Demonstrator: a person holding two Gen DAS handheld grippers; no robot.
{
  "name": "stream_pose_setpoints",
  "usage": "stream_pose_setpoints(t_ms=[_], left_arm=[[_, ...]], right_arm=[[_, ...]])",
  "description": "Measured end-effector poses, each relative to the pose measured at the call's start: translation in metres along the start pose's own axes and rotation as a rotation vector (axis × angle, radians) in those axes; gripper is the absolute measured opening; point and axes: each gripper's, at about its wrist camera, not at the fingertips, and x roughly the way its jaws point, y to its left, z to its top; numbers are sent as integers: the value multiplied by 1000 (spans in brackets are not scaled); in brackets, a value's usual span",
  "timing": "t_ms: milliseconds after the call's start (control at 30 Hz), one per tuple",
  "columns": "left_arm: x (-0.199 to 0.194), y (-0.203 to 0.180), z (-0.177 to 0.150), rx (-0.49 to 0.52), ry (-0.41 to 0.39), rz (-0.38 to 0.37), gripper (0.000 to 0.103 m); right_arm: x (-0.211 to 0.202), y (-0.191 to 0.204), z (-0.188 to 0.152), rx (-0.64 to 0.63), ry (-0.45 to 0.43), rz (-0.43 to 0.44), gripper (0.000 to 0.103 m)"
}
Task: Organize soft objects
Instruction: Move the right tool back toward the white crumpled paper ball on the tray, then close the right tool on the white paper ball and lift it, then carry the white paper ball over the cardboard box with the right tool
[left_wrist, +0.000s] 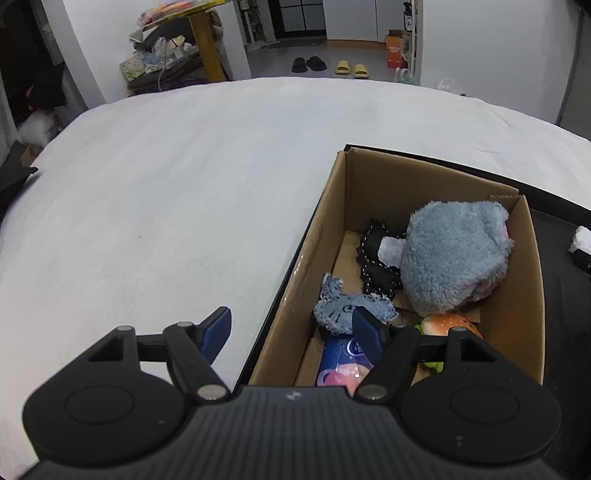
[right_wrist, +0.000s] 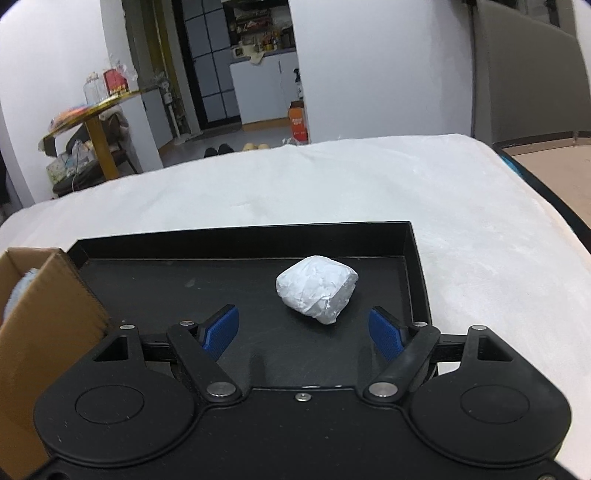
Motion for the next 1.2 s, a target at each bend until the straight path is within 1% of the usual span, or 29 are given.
stream_pose_setpoints(t_ms=[67, 200, 367, 400, 433, 467, 600, 833, 1200], left_arm=[[-1, -2, 1, 1, -8, 12, 71], [2, -3, 2, -5, 3, 11, 71], [4, -4, 3, -8, 4, 19, 71], [4, -3, 3, -11, 5, 20, 71], [4, -3, 4, -14, 6, 20, 71], [4, -3, 4, -17, 6, 20, 71], [5, -3, 3, -20, 8, 14, 71], [3, -1, 2, -30, 3, 3, 71], [1, 10, -1, -51, 6, -38, 71]], right_arm=[[5, 1, 2, -8, 14, -7, 77], [15, 6, 7, -30, 31, -19, 77], [29, 7, 13, -19, 37, -45, 75], [31, 8, 13, -31, 35, -56, 70], [32, 10, 13, -42, 35, -68, 55], [31, 12, 13, -55, 38, -84, 54], [22, 12, 12, -23, 44, -72, 54], [3, 6, 3, -8, 52, -87, 53], [-24, 15, 10, 0, 35, -42, 53]])
